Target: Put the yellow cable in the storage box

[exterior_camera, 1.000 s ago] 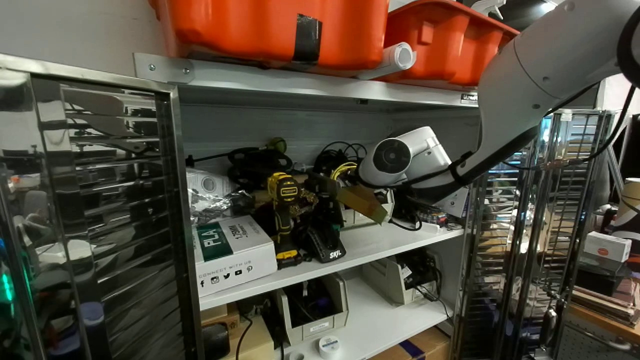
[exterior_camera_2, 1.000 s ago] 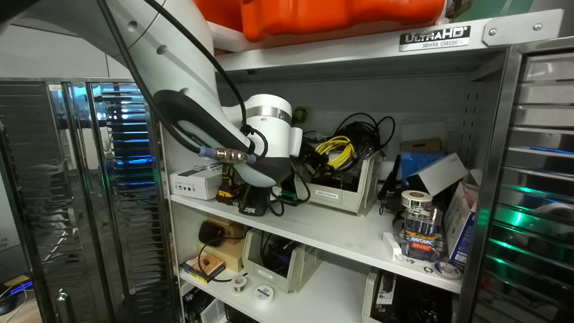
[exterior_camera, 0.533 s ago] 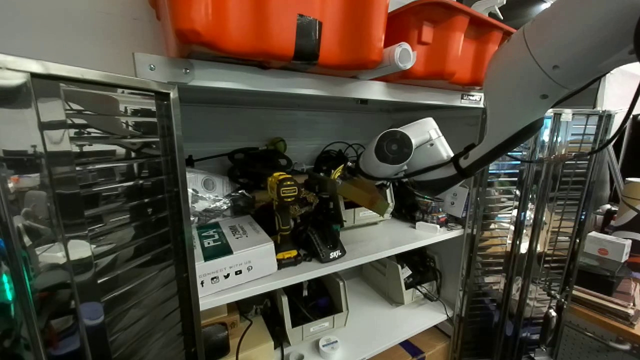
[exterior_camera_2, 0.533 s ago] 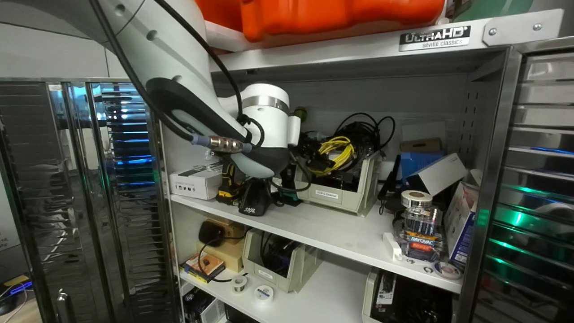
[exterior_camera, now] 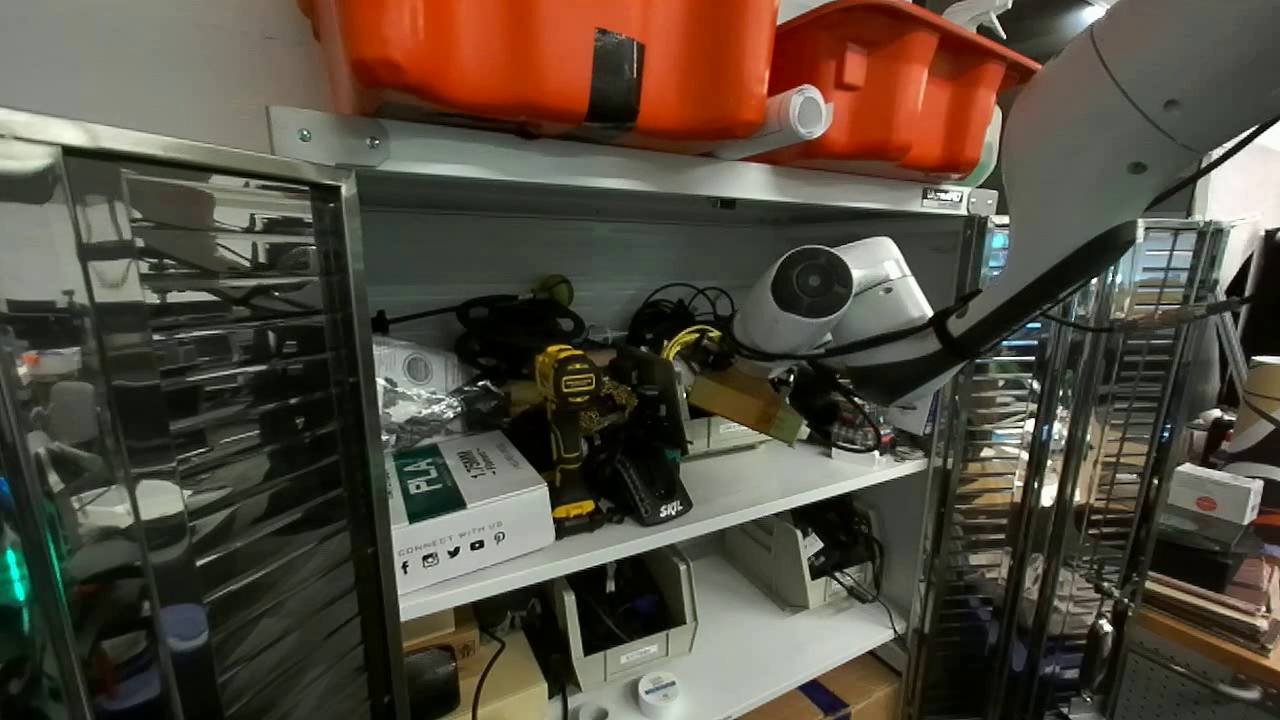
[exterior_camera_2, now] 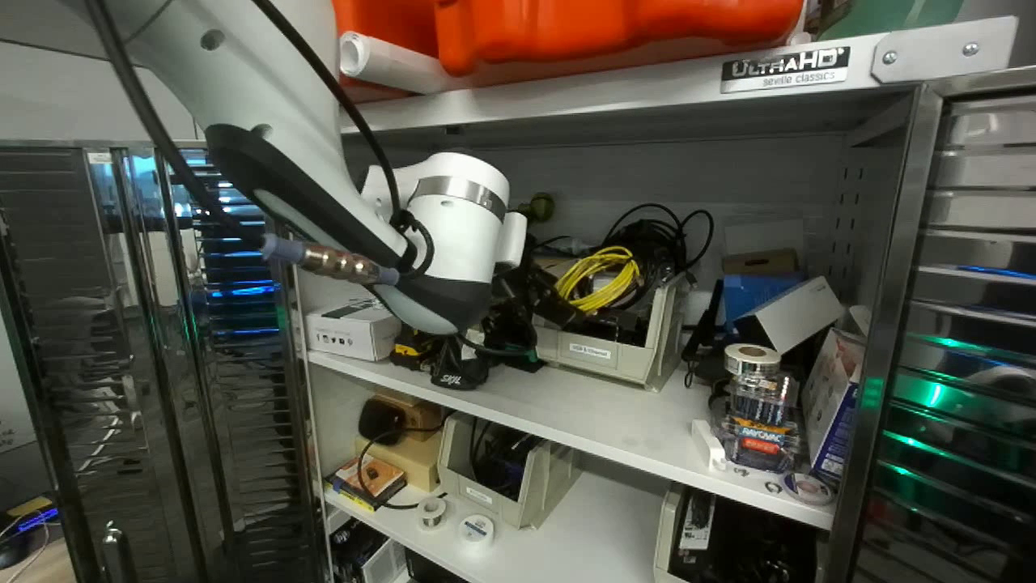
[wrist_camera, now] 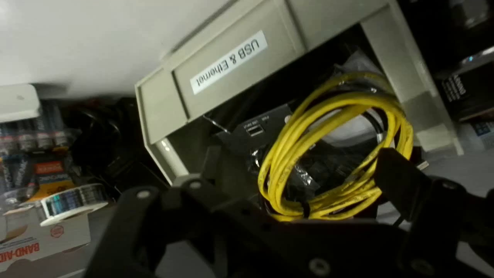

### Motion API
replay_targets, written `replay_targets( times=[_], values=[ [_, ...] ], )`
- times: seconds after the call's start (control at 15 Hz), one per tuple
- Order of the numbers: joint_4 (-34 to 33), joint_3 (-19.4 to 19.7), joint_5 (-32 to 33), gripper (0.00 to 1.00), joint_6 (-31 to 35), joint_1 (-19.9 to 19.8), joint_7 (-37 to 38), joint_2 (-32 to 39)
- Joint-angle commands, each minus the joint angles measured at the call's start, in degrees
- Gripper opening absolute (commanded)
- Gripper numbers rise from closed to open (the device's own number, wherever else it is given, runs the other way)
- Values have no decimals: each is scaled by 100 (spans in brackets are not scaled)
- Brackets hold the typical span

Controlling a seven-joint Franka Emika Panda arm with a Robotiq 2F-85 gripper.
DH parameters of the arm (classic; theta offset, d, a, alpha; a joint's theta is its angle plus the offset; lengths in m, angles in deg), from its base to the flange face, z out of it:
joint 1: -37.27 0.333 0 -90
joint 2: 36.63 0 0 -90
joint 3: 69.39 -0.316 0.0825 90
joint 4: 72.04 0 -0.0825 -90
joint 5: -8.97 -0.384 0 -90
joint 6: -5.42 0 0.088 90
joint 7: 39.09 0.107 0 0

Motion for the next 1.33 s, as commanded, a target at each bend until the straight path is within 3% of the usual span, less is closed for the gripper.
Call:
replay_targets(
  times=[0.0,0.33,0.67,0.87,1.0,1.13,1.27],
  values=[
    [710,-31,-454,100,440,-73,-618,-610],
    [1559,-46,-1665,100,1021,-212,-1855,-1087],
    [2924,-275,-3842,100,1380,-389,-3988,-1404],
    [3658,-1338,-5276,100,1592,-1177,-5250,-1460],
    [3796,-2298,-6219,100,1554,-1768,-5928,-1242],
    [3585,-3205,-7195,100,1174,-2240,-6586,-819],
    [3241,-4125,-8199,100,334,-2882,-7256,-787]
  ],
)
